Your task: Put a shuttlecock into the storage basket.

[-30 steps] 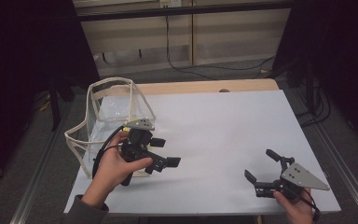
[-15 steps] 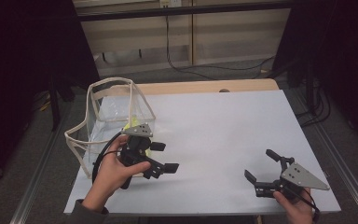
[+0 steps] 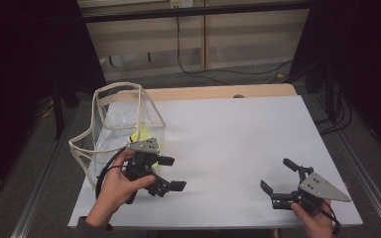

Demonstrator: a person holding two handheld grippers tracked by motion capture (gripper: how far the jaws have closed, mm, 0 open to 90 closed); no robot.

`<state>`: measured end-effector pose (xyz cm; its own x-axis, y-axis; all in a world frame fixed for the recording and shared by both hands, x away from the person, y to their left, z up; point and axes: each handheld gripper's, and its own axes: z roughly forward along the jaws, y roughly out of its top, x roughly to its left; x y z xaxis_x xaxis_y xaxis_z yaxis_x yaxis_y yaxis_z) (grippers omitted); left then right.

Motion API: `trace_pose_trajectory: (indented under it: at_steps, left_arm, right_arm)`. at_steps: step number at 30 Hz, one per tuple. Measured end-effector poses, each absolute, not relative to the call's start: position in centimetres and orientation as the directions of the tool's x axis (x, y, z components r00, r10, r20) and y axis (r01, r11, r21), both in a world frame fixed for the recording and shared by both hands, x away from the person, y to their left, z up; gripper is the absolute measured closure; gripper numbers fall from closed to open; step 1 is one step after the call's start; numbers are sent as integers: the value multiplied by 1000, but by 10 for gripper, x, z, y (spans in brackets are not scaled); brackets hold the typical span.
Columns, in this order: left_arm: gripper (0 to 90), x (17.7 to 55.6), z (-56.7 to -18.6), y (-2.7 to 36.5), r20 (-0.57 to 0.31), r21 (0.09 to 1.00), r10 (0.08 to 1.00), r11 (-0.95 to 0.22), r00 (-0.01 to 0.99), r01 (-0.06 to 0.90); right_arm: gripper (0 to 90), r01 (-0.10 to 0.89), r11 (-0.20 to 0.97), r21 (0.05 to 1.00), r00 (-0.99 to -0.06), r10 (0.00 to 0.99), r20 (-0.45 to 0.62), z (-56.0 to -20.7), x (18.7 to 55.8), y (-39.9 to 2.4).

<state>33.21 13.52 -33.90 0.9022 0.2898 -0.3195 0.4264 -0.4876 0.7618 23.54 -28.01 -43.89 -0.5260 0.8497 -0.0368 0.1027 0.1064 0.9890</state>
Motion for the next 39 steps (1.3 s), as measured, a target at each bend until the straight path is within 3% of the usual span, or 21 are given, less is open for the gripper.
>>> trace_pose_trajectory:
  at_steps: [39]
  left_arm:
    - [66,324,-354,151,-289,805,161,-493,944,331]
  right_arm:
    - [12,98,109,989,-529,848,-41,-439,235,-279]
